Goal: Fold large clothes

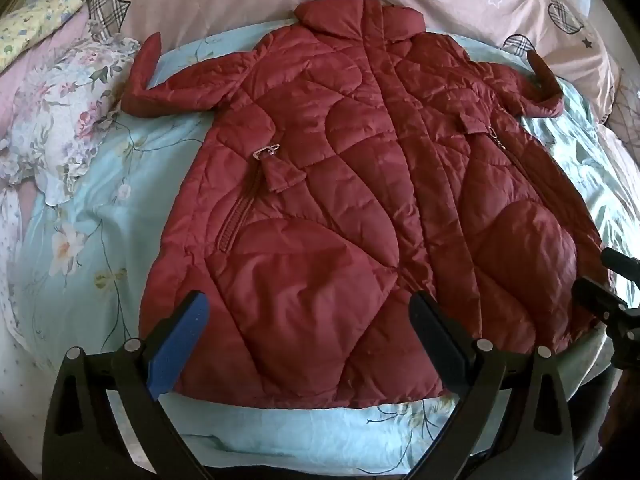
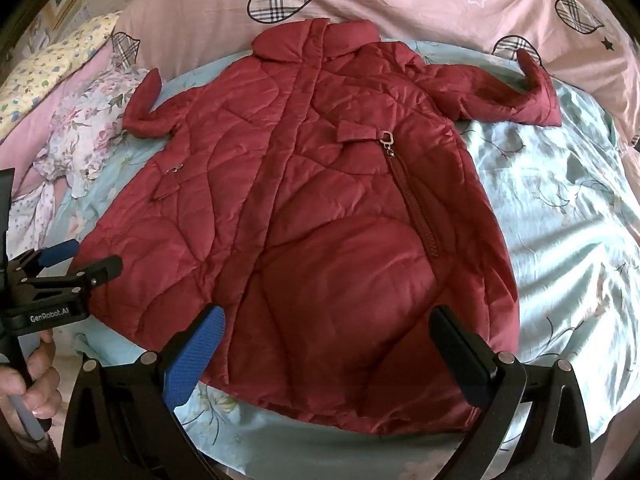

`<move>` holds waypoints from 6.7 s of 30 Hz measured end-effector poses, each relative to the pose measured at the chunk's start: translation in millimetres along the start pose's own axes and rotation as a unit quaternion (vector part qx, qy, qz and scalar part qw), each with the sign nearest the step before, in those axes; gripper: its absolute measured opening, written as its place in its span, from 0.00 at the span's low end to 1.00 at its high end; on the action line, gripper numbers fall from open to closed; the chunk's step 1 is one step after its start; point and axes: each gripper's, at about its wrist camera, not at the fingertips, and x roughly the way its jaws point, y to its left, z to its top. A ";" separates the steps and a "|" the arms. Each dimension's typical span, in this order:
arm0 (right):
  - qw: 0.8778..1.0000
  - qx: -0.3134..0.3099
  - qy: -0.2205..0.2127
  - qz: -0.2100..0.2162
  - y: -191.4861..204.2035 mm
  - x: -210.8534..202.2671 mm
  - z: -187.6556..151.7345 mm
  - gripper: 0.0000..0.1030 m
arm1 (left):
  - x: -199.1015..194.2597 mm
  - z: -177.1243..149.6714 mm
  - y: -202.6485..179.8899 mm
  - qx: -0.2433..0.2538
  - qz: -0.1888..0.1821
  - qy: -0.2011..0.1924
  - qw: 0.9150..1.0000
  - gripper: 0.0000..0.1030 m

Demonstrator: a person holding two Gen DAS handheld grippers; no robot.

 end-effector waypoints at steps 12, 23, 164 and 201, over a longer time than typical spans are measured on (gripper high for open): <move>1.000 0.000 -0.002 0.002 -1.9 2.1 -1.4 1.00 | -1.4 -0.1 -0.8 0.002 0.003 -0.003 1.000 0.98; 1.000 0.002 -0.002 0.004 5.5 -3.3 4.0 1.00 | -0.5 1.4 -6.1 0.002 0.002 -0.004 1.000 0.98; 0.976 -0.118 -0.121 0.139 -4.1 143.8 207.1 0.48 | 176.0 258.8 92.6 -0.109 -0.190 -0.018 0.976 0.11; 0.999 -0.021 -0.035 -0.030 -44.1 210.4 215.2 0.50 | 212.7 232.6 36.2 -0.027 -0.097 -0.022 0.995 0.23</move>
